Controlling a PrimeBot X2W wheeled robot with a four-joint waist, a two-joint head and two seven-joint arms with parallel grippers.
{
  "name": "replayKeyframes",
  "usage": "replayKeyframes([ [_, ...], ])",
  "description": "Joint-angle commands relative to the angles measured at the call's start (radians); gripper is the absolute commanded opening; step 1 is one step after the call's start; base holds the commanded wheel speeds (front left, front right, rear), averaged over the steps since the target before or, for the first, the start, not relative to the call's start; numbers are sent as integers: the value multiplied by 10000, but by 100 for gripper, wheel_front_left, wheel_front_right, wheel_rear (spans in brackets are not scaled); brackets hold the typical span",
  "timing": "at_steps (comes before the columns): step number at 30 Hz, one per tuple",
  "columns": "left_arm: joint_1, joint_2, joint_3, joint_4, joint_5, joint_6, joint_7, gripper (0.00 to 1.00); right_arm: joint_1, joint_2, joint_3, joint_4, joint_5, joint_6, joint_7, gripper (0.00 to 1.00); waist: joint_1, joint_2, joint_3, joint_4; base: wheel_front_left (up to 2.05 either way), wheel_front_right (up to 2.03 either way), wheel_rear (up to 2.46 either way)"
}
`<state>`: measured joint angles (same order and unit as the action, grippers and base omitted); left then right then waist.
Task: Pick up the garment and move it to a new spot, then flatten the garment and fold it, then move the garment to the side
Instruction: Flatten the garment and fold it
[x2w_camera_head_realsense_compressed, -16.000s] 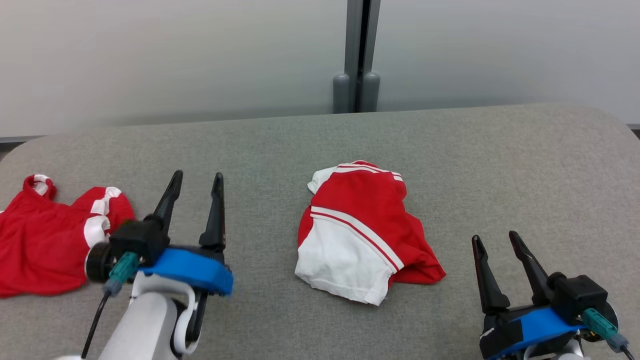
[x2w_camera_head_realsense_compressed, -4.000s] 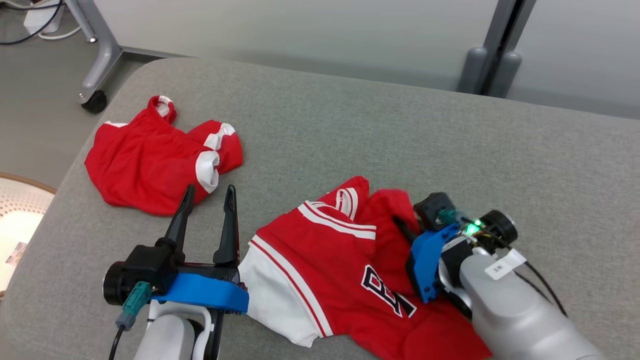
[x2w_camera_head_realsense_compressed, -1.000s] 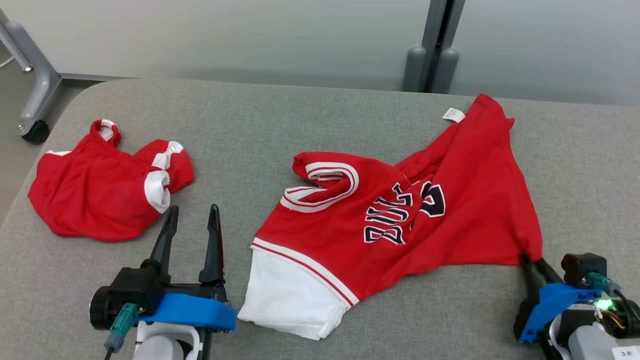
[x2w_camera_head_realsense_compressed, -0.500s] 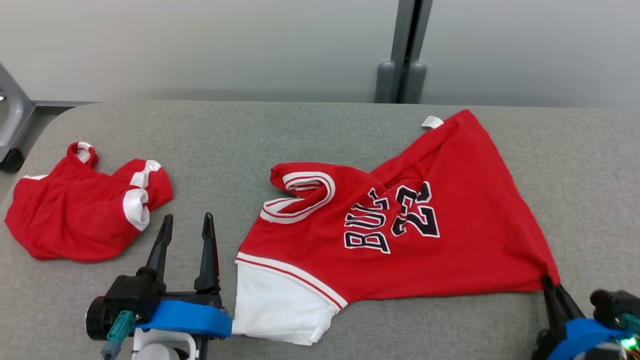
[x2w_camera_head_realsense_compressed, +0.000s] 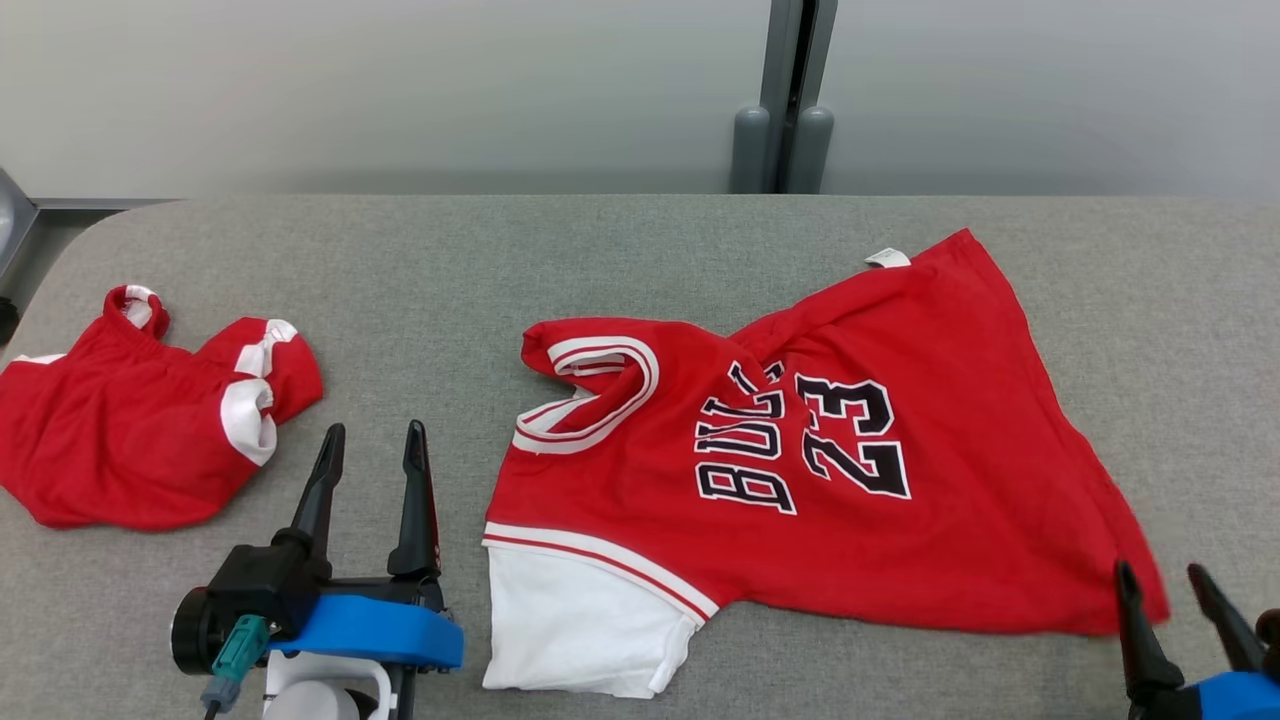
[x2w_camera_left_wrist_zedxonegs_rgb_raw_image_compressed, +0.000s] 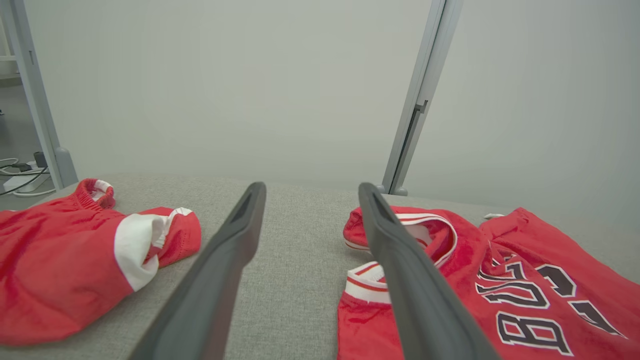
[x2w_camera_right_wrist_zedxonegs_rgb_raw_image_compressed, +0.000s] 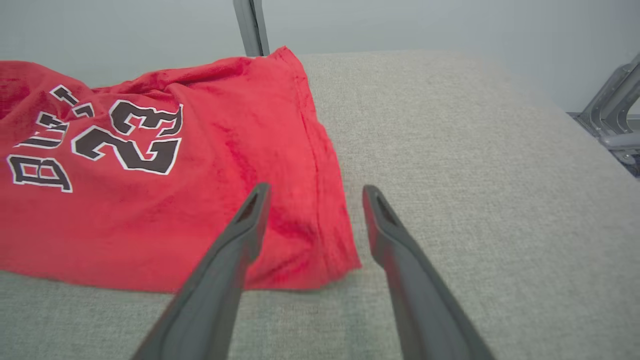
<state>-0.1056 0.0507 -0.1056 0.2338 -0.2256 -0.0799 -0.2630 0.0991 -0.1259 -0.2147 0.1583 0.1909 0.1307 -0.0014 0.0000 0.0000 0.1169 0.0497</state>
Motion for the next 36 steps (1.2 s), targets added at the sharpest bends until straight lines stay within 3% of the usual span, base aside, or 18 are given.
replayKeyframes([
  [1, -144, -5, 39, 29, 56, -42, -26, 100, 41, 83, -83, -207, -172, 1, -58, 100, 0, 0, -8, 12, 0, 0, 0],
  [14, -121, -5, 187, 83, 205, -139, -26, 100, -1018, 588, 636, -1887, -787, 1, -1126, 100, 0, 0, -101, 89, 0, 0, 0],
  [25, -257, -5, 206, 249, 341, -180, -26, 100, -1557, 750, 1721, -1389, -859, 1, -1716, 100, 0, 0, -114, -11, 0, 0, 0],
  [36, -1462, 332, -303, 1307, 727, -339, 39, 100, -1742, 752, 1861, -1075, -798, 1, -1721, 100, 0, 0, 179, -231, 0, 0, 0],
])
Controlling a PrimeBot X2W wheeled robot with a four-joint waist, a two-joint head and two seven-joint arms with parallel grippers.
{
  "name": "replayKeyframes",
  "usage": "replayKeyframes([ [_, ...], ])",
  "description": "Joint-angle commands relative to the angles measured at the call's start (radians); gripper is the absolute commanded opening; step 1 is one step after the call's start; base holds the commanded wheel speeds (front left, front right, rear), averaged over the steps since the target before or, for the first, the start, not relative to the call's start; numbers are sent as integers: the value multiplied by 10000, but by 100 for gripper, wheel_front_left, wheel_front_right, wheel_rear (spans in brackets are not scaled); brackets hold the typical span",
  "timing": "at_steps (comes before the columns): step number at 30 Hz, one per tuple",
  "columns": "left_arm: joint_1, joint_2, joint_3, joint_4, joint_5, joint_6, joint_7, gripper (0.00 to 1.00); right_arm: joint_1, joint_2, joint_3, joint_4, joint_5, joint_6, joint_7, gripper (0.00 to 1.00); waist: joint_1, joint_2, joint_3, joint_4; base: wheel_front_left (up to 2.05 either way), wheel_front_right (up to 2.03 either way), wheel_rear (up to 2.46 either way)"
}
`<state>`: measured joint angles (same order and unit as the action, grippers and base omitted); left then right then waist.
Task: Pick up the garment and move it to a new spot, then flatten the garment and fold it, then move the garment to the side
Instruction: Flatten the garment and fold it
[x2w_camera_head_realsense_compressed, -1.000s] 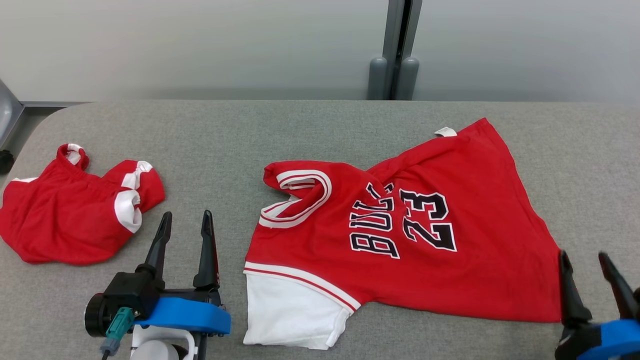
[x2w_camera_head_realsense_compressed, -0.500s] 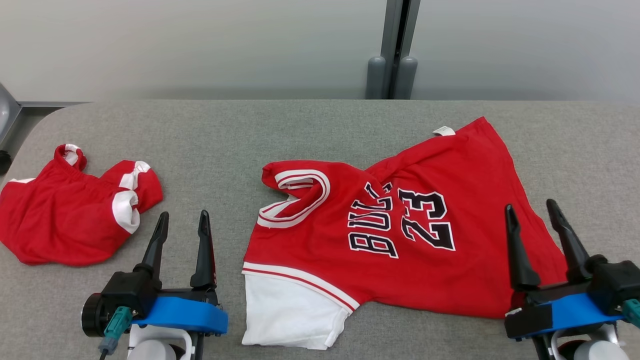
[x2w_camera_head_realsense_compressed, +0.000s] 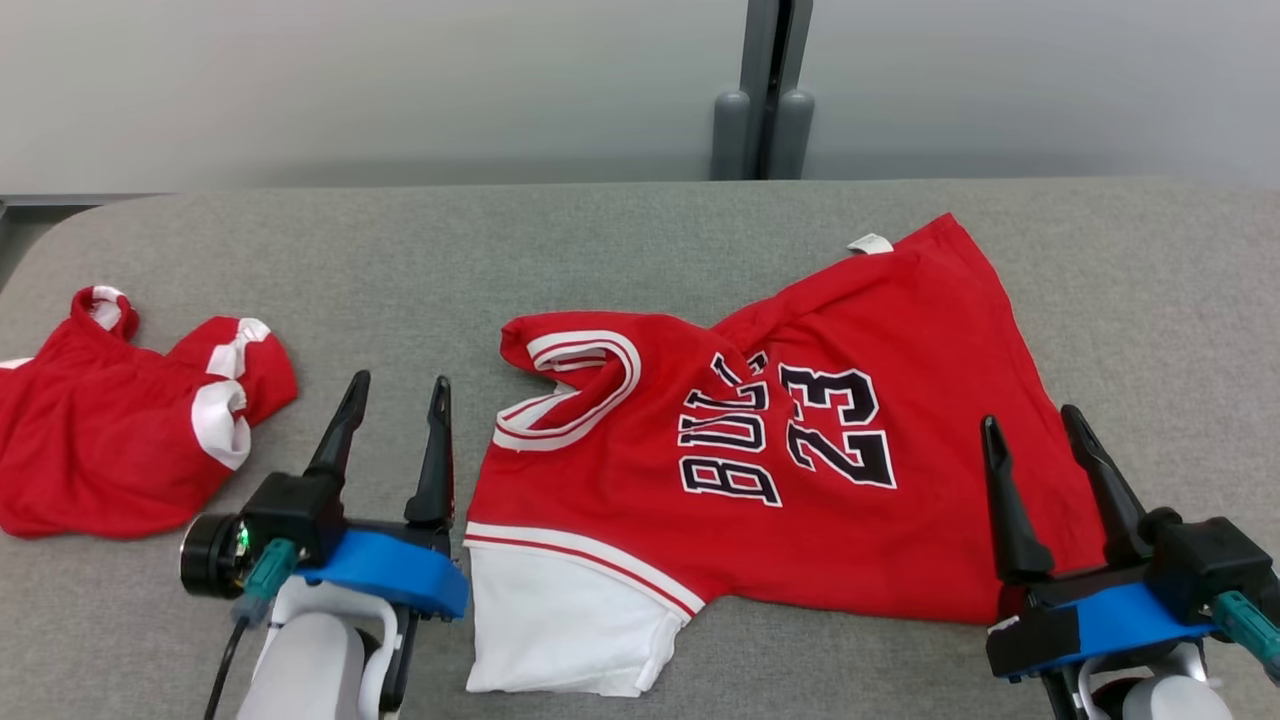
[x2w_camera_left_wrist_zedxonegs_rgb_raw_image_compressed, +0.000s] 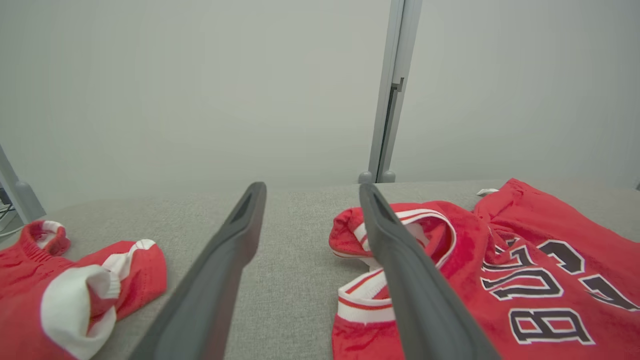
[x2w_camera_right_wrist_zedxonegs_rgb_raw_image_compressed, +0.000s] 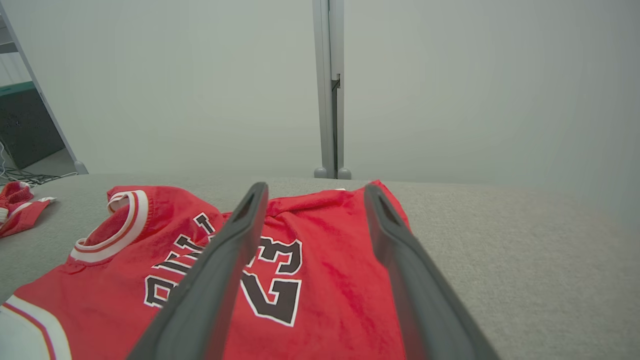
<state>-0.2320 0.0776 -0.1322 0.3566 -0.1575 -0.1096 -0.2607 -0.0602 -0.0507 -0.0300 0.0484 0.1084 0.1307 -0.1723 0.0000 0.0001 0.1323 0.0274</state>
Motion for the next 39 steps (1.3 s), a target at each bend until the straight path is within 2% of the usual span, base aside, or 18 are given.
replayKeyframes([
  [1, -381, 89, -91, 206, 59, -57, 27, 100, -195, 1, 55, 29, 32, 1, 1, 100, 0, -1, 91, -47, 0, 0, 0],
  [11, -1791, 370, -1090, 2391, -162, -209, 329, 100, -447, -1, 164, 181, 9, 1, -14, 100, 0, -1, 588, -406, 0, 0, 0],
  [22, -2440, 685, -2403, 4688, -840, -202, 290, 100, -754, -2, 19, 309, 19, 1, -108, 100, 0, -1, 1078, -736, 0, 0, 0],
  [29, -3080, 615, -2837, 5982, -916, -202, 315, 100, -834, -2, 6, 393, 23, 1, -156, 100, 0, -1, 1239, -806, 0, 0, 0],
  [30, -3144, 555, -2932, 6110, -1010, -202, 325, 83, -844, -2, 12, 406, 26, 1, -163, 100, 0, -1, 1251, -816, 0, 0, 0],
  [32, -3370, 514, -3107, 6272, -1086, -203, 287, 14, -862, -2, -4, 423, 38, 1, -163, 100, 0, -1, 1262, -825, 0, 0, 0],
  [33, -3470, 505, -3178, 6344, -1160, -203, 254, 0, -868, -2, -14, 429, 43, 1, -168, 100, 0, -1, 1265, -827, 0, 0, 0],
  [39, -4285, 696, -2762, 6362, -1514, -67, 3, 0, -890, -1, -83, 454, 32, 1, -211, 100, 0, -1, 1283, -816, 0, 0, 0],
])
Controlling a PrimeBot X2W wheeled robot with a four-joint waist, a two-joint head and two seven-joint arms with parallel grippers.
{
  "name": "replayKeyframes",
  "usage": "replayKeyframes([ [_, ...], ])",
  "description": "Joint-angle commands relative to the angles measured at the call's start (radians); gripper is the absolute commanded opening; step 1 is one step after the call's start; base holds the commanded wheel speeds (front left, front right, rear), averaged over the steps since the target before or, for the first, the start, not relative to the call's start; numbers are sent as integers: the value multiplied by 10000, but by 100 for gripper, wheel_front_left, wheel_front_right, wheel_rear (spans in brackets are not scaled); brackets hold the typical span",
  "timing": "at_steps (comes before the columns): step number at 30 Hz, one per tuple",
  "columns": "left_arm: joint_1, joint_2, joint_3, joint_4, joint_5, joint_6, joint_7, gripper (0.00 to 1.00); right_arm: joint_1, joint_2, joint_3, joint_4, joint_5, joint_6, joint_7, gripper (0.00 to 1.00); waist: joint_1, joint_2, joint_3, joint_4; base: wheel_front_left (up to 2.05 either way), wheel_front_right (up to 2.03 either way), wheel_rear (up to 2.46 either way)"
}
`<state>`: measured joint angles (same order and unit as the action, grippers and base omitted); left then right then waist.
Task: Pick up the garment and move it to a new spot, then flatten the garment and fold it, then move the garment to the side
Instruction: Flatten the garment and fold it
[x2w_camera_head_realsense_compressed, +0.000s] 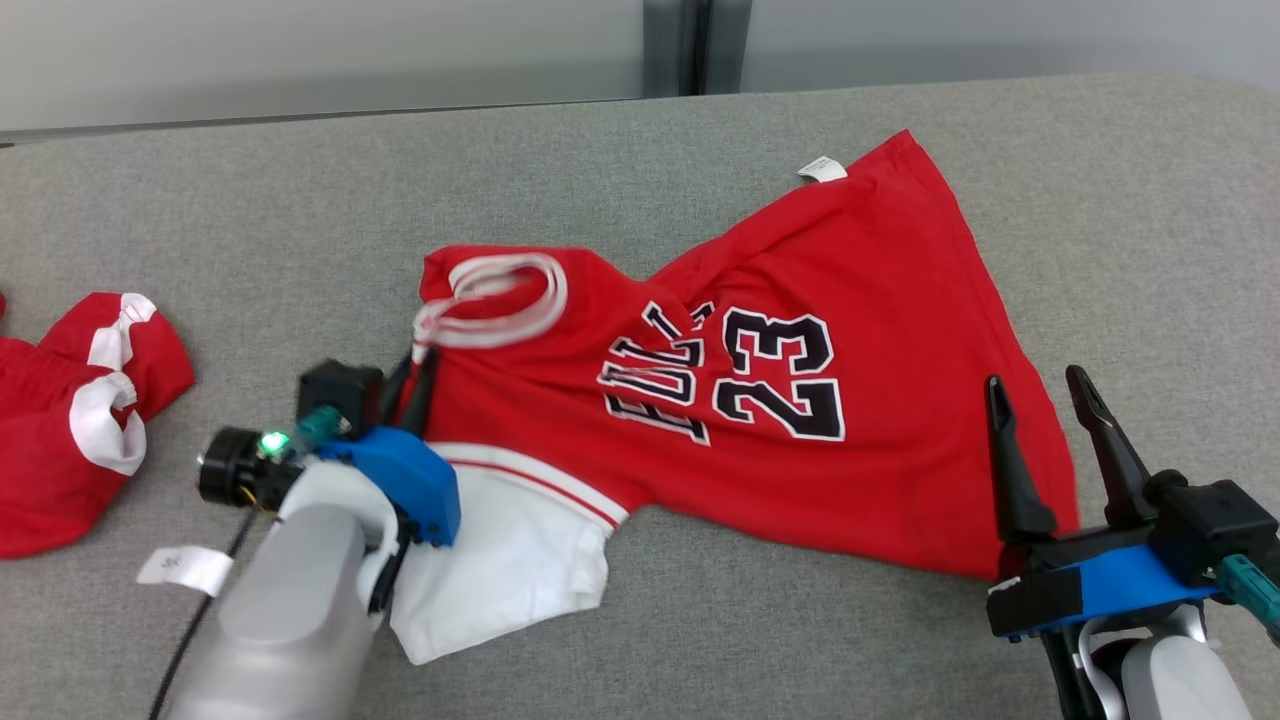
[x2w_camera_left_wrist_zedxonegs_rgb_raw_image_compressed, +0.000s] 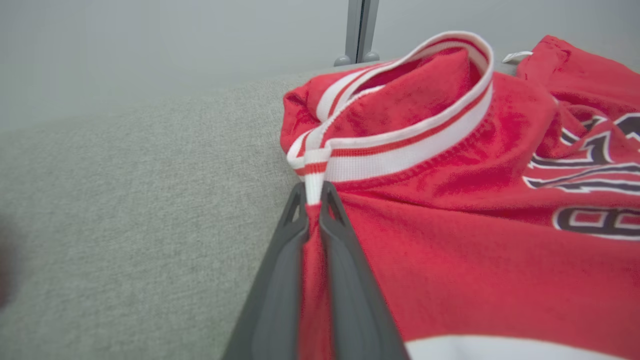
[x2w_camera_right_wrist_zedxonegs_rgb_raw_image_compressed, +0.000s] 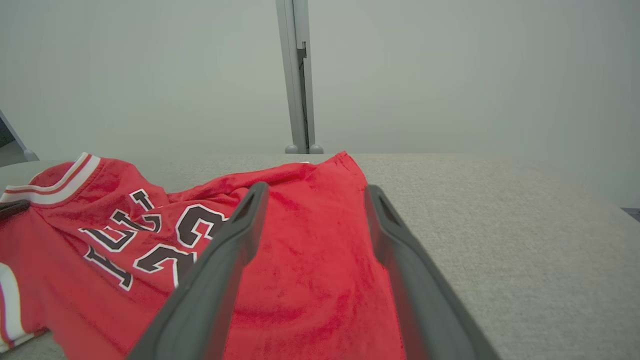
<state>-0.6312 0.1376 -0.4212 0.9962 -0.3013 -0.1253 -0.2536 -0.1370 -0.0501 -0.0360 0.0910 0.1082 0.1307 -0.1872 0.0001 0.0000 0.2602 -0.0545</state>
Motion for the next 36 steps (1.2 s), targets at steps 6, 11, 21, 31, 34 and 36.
replayKeyframes([
  [6, -887, 185, 346, -181, -21, 262, -126, 0, -267, -7, -88, 71, -30, 1, -79, 100, -1, 0, 92, -58, 0, 0, 0],
  [11, -802, 289, 559, -353, -69, 286, -124, 49, -249, -7, -45, 225, -2, 1, -117, 100, -1, 0, 97, -137, 0, 0, 0],
  [21, 716, 229, 1183, -1957, -27, 491, -126, 100, 58, -5, -218, 544, 96, 1, -190, 100, -1, 0, -495, -43, 0, 0, 0],
  [31, 3277, 86, 2687, -5572, 323, 789, -119, 100, 428, -8, -480, 628, 76, 1, -144, 100, -1, 0, -1418, 423, 0, 0, 0],
  [34, 4026, 26, 3026, -6444, 562, 837, -118, 100, 556, -8, -573, 614, 61, 1, -92, 100, -1, 0, -1717, 558, 0, 0, 0],
  [36, 4468, 0, 3215, -6839, 677, 871, -118, 100, 667, -7, -634, 593, 62, 1, -42, 100, -1, 0, -1877, 626, 0, 0, 0],
])
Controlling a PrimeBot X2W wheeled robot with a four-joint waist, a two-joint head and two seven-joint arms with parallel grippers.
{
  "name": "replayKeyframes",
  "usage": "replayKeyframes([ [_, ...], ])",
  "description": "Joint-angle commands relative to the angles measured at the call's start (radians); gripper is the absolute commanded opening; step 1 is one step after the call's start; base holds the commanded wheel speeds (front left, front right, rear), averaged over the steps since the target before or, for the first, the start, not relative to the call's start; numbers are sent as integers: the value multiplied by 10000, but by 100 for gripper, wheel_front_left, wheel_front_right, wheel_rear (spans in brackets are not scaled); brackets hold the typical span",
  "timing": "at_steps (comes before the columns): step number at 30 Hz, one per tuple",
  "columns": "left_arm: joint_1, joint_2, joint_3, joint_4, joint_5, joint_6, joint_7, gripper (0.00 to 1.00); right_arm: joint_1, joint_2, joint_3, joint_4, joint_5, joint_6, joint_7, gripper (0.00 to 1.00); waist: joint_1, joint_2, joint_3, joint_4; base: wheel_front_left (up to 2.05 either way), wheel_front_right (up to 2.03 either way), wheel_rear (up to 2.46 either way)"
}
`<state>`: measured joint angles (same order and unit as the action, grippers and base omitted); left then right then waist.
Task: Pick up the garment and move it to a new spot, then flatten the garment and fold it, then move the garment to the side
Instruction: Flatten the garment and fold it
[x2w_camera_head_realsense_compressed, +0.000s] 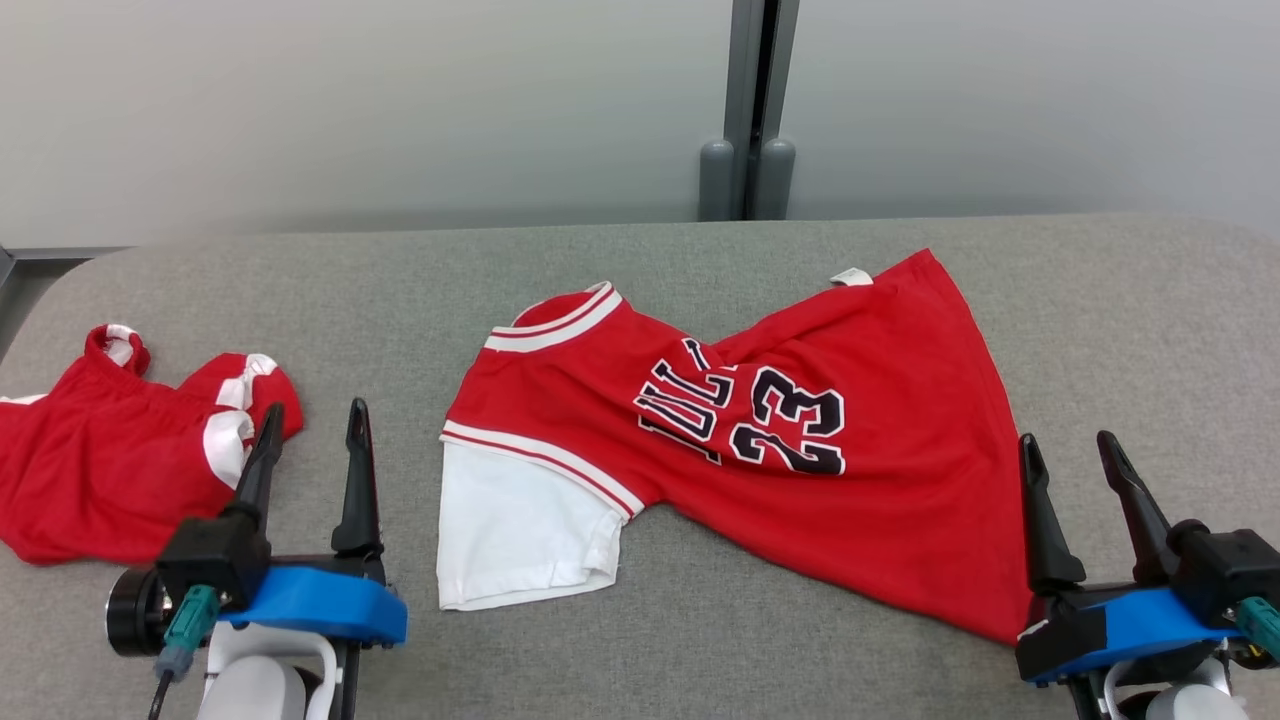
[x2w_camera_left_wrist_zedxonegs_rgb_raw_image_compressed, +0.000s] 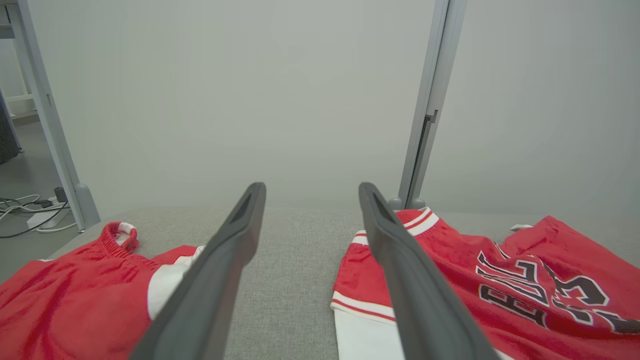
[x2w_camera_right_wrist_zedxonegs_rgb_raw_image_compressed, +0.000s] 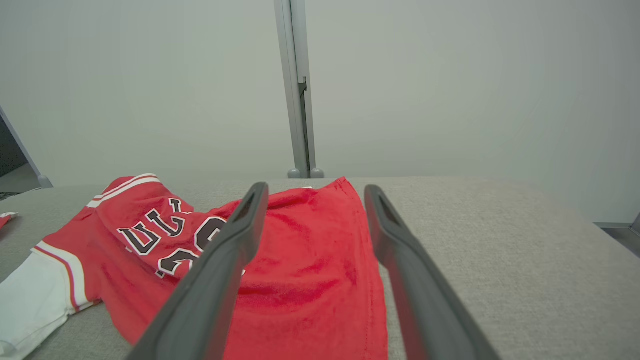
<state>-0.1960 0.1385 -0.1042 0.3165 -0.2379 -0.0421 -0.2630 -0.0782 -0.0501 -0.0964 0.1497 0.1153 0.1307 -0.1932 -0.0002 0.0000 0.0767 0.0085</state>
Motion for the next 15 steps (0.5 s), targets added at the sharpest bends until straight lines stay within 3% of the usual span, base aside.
replayKeyframes([
  [1, 317, -24, 132, -195, 101, 48, -24, 100, 123, -8, -49, -15, -1, 1, 40, 100, 2, 0, -105, 17, 0, 0, 0],
  [15, 1578, -60, 281, -560, 646, -87, -24, 100, 1130, -8, -581, -341, -156, 3, 525, 100, 2, 0, -605, 28, 0, 0, 0],
])
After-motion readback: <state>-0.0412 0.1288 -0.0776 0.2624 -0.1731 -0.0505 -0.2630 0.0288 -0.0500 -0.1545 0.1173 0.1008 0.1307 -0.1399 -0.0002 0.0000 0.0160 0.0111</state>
